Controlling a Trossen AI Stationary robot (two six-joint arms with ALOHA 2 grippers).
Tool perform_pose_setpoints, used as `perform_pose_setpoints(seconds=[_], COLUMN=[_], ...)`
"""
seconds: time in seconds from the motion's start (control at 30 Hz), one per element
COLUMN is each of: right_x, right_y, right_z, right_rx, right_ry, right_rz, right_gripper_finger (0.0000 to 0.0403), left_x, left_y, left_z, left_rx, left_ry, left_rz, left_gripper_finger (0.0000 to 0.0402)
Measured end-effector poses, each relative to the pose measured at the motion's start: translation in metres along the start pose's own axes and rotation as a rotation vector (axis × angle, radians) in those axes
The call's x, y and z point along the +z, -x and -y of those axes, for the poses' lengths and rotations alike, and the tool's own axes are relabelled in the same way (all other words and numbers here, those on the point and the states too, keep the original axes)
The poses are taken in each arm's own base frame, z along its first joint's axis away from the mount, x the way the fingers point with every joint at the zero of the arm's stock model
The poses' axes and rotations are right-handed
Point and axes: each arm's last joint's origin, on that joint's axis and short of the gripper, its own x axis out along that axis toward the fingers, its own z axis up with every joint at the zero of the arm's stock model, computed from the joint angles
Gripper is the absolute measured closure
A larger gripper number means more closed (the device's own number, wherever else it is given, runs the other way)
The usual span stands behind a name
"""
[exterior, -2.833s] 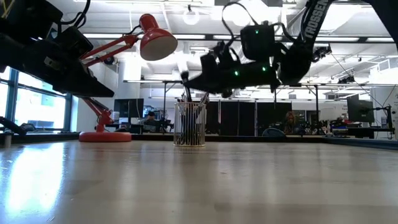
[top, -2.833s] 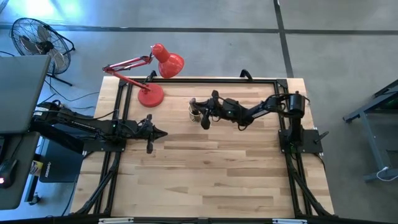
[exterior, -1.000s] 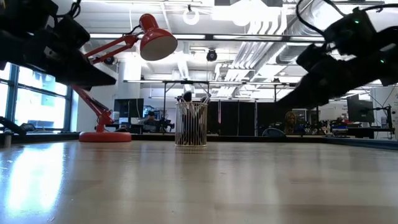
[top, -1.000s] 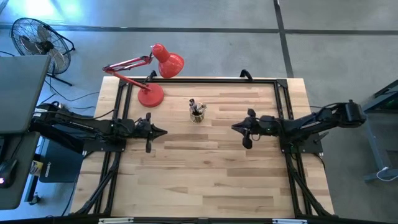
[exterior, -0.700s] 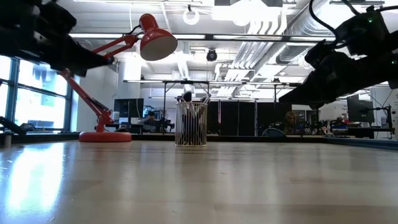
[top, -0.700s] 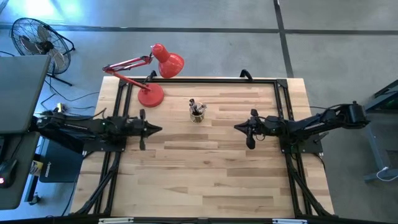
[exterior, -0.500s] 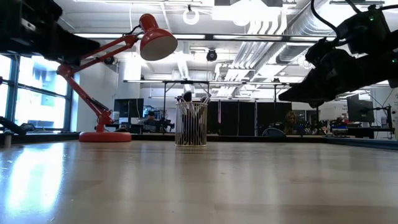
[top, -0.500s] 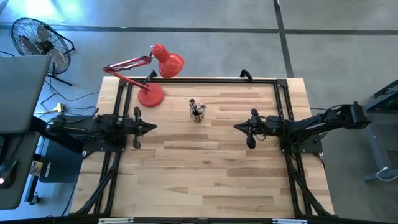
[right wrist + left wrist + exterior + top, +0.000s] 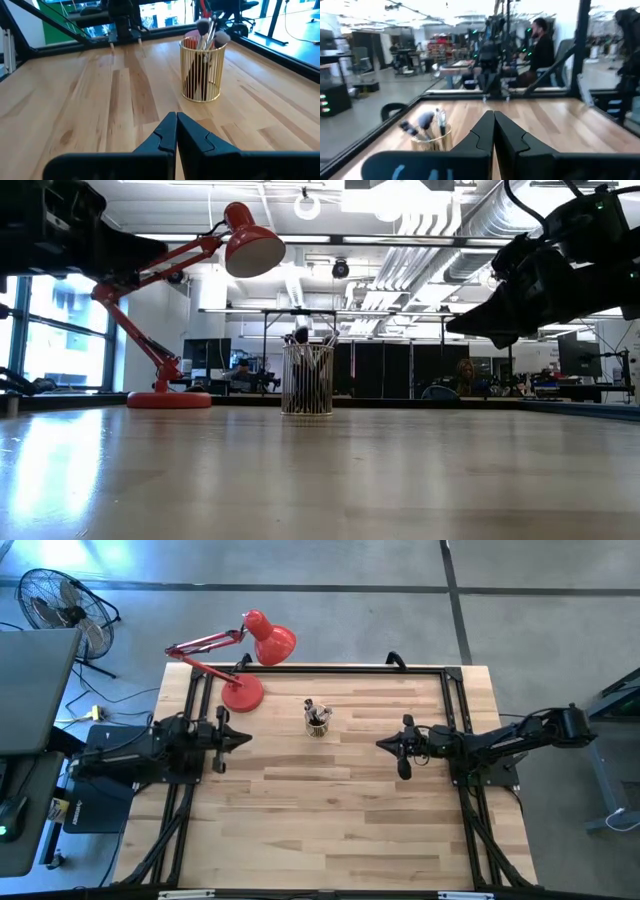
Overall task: Put items in baskets/containers
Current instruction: Return to Home Position
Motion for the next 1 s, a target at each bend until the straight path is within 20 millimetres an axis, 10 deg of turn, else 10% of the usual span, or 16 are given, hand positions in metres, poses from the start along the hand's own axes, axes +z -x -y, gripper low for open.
perform_pose_setpoints(seconds=[1.0], right_x=[-0.002], right_y=[0.000], right_z=[0.000], right_rx=[0.005], right_ry=[0.001], right_rz=[-0.021], right_gripper_finger=[0.0399], left_x=[-0.011], left_y=[0.000], left_z=[0.005], left_rx=[0.024], left_ry=[0.074], left_rz=[-0.107], left_gripper_finger=[0.0401])
